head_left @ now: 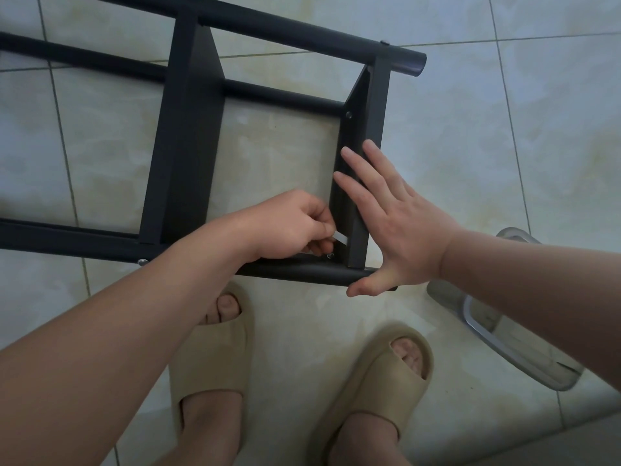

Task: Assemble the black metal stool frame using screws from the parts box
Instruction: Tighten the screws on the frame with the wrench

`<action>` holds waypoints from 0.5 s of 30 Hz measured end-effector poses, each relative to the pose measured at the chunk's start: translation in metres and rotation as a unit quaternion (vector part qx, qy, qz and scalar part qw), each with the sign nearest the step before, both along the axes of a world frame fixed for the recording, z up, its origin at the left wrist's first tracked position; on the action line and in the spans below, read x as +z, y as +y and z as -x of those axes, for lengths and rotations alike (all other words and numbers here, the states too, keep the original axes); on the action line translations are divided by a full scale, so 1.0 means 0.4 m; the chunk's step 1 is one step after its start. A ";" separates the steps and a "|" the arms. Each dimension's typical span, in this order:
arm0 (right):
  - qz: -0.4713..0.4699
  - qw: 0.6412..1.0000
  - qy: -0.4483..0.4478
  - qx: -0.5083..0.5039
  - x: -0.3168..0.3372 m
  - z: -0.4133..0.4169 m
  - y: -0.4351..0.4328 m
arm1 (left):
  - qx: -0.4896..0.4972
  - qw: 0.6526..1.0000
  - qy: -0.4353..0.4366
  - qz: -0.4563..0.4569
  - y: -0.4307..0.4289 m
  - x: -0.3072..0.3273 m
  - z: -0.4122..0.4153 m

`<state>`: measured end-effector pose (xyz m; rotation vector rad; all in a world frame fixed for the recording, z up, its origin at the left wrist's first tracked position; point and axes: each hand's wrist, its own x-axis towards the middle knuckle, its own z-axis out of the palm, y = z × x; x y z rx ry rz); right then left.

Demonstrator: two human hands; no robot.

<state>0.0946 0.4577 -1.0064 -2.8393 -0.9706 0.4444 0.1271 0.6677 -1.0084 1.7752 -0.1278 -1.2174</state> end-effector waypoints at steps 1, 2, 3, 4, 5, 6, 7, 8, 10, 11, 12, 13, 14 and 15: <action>0.000 1.000 -0.001 0.000 0.000 0.000 0.000 | -0.006 1.000 -0.002 -0.001 0.002 -0.001 -0.001; 0.000 1.000 0.000 0.000 0.000 0.000 0.000 | -0.011 1.000 -0.003 -0.002 0.004 -0.001 -0.001; 0.000 1.000 0.001 -0.001 0.000 -0.001 0.000 | -0.015 1.000 -0.004 -0.002 0.006 -0.002 -0.002; 0.001 1.000 0.003 -0.001 0.000 -0.001 0.001 | -0.018 1.000 -0.004 -0.001 0.009 -0.002 -0.002; 0.002 1.000 0.004 -0.002 0.000 -0.001 0.001 | -0.021 1.000 -0.003 0.000 0.010 -0.003 -0.001; 0.002 1.000 0.004 -0.002 0.001 -0.001 0.001 | -0.023 1.000 -0.002 0.000 0.012 -0.003 0.000; 0.003 1.000 0.004 -0.002 0.001 -0.001 0.002 | -0.025 1.000 0.000 -0.001 0.013 -0.004 0.000; 0.002 1.000 0.004 -0.003 0.001 -0.001 0.002 | -0.029 1.000 0.000 -0.002 0.013 -0.005 0.001; 0.001 1.000 0.002 -0.003 0.001 -0.001 0.002 | -0.041 0.999 -0.004 -0.008 0.014 -0.006 0.002; 0.000 1.000 0.002 -0.003 0.001 -0.001 0.002 | -0.050 0.999 -0.006 -0.011 0.015 -0.006 0.002; 0.000 1.000 0.001 -0.002 0.001 -0.001 0.002 | -0.058 0.998 -0.009 -0.014 0.016 -0.006 0.002; 0.000 1.000 0.001 -0.002 0.001 -0.001 0.002 | -0.066 0.998 -0.011 -0.016 0.016 -0.006 0.002; 0.000 1.000 0.001 -0.002 0.001 0.000 0.002 | -0.072 0.997 -0.014 -0.018 0.017 -0.006 0.002; 0.001 1.000 0.002 -0.002 0.001 0.000 0.002 | -0.080 0.996 -0.018 -0.022 0.017 -0.006 0.002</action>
